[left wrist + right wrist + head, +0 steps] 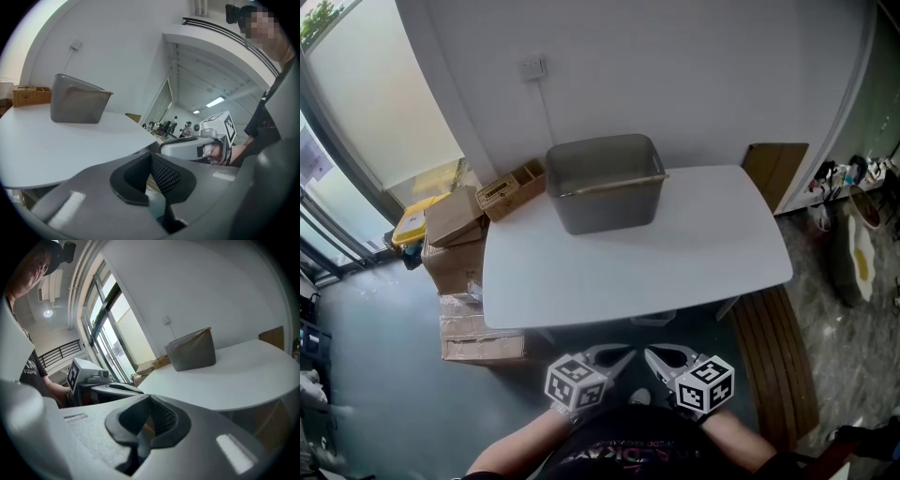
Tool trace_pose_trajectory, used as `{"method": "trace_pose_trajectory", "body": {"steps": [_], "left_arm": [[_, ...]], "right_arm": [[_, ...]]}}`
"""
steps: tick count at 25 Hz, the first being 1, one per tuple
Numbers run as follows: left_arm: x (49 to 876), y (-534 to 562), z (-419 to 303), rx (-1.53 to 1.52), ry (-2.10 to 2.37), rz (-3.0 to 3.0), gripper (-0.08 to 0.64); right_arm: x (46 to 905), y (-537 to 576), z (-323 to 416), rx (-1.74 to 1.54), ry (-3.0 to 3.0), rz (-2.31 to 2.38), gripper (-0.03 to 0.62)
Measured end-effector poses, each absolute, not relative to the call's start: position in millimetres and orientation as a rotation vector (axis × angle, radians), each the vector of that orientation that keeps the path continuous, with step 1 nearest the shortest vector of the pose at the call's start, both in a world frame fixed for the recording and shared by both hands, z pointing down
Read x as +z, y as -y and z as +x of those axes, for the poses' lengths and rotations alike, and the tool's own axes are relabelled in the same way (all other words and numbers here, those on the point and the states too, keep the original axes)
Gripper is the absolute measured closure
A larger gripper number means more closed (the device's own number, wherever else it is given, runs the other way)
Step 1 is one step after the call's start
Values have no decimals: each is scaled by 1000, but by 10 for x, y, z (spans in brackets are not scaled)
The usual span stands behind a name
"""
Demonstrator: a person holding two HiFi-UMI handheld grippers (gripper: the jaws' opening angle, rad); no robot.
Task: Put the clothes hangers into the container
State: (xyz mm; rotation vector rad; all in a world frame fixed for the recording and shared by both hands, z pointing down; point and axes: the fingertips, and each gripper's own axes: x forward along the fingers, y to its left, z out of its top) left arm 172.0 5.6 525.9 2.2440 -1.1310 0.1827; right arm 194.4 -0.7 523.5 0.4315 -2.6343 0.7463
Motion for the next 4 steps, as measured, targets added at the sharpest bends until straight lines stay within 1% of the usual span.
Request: {"method": "trace_pose_trajectory", "body": {"steps": [4], "left_arm": [[5268,-74,1704,180,1134,2244,557]], "right_arm": [[5253,-11,1937,748,2633,436,591]]}}
